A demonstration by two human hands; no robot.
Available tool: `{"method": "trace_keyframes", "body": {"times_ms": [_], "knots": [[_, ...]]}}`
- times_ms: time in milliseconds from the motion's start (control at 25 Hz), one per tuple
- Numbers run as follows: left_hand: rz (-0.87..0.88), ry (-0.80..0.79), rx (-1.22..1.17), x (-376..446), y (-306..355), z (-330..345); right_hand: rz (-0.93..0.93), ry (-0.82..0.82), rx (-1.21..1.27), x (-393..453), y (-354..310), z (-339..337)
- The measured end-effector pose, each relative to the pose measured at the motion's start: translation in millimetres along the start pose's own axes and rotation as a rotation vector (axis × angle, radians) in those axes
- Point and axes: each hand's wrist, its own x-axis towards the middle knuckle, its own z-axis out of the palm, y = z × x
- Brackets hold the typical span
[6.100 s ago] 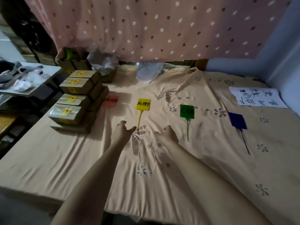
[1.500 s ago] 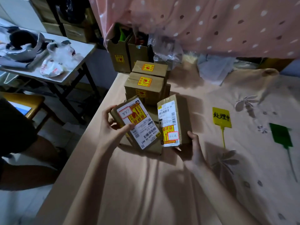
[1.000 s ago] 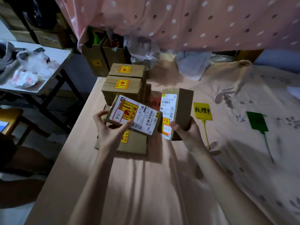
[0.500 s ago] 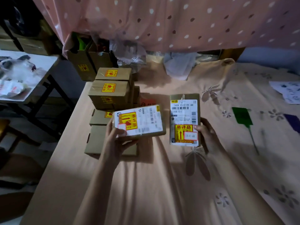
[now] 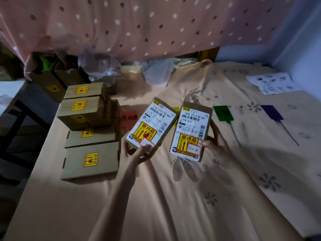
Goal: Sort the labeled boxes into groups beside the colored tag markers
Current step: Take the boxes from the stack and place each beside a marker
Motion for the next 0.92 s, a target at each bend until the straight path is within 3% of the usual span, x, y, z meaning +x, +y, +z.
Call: {"method": "trace_keyframes", "body": {"times_ms": [680,920], "knots": [[0.043,-0.339,0.176,-72,-36,156,-0.028,0.098,-0.017,-66,-2,-178],[-0.009,-0.301,0.147,-94,-57,202,0.0,0.03,-0.013,-77,3,-235]]}}
